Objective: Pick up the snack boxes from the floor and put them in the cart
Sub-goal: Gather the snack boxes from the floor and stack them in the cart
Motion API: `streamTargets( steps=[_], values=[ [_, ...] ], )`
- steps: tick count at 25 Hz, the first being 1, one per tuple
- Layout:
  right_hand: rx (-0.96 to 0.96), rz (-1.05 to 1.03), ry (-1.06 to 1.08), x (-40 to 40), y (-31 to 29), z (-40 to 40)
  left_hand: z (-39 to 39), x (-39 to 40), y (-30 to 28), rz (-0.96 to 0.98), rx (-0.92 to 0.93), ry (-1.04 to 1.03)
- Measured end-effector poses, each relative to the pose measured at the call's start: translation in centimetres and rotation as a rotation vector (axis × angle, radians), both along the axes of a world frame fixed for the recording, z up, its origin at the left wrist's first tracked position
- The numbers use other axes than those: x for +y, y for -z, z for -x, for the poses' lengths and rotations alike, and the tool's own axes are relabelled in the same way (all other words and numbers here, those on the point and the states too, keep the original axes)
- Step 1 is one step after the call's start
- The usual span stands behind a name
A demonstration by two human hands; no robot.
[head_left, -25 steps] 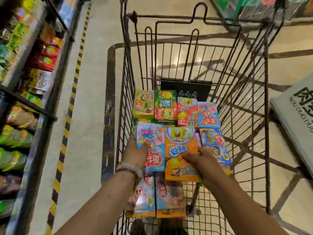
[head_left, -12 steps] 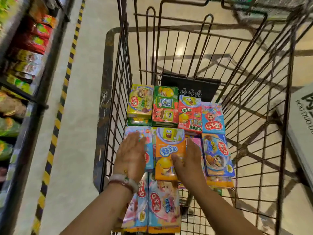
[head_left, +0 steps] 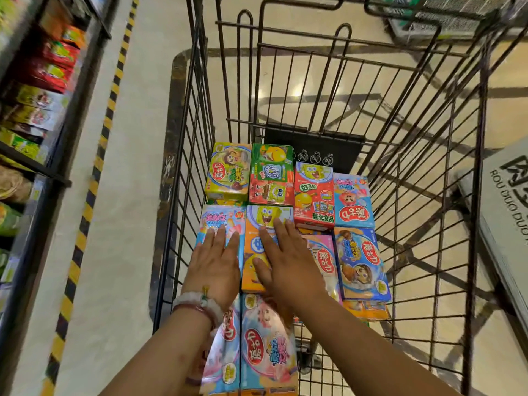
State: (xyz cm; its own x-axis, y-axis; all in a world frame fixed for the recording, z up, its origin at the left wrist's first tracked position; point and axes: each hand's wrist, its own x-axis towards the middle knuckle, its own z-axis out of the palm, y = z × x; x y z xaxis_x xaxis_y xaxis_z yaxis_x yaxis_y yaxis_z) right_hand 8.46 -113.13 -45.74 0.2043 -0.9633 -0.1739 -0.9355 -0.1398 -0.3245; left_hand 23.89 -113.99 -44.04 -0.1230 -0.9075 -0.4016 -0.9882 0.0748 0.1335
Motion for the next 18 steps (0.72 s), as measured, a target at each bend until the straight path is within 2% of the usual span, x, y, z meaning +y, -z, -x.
streamTargets(
  steps=[3,10,14,16,18],
  values=[
    [0.014,-0.020,-0.020,-0.2,0.1,0.0,0.4,0.3,0.1,0.038,-0.039,0.015],
    [-0.013,-0.141,-0.059,-0.6,-1.2,0.3,0.2,-0.3,0.0,0.029,0.028,-0.011],
    [0.145,-0.230,-0.132,-1.6,-3.7,0.6,0.2,-1.1,-1.5,-0.041,0.094,-0.026],
    [0.186,-0.210,-0.170,-2.0,-5.7,0.9,0.2,-1.3,-3.4,-0.020,0.134,0.023],
    [0.169,-0.099,-0.140,-2.0,-8.8,1.2,-0.1,-1.2,-6.8,0.069,0.154,0.102]
  ],
)
